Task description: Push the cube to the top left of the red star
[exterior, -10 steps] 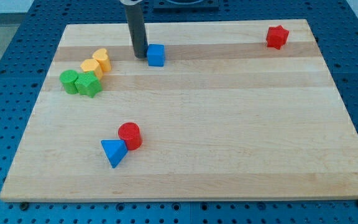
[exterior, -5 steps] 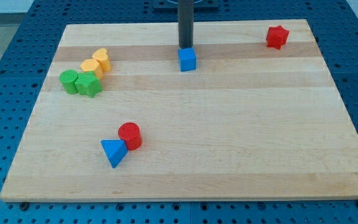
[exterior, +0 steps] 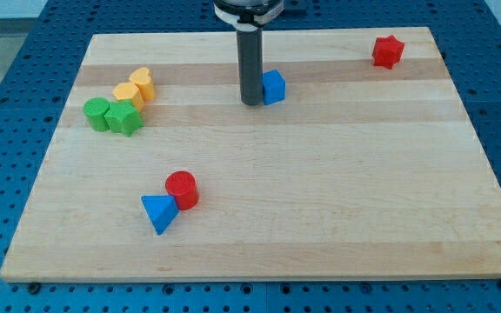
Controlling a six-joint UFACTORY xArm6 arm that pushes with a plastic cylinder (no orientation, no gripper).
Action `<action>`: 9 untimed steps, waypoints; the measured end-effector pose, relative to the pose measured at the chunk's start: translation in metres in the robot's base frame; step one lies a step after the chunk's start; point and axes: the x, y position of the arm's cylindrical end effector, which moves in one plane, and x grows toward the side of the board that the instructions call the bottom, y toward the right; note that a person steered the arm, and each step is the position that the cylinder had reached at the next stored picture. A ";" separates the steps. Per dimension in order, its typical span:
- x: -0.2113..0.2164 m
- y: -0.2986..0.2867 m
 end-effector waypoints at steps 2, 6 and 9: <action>-0.041 0.085; -0.061 0.116; -0.093 0.076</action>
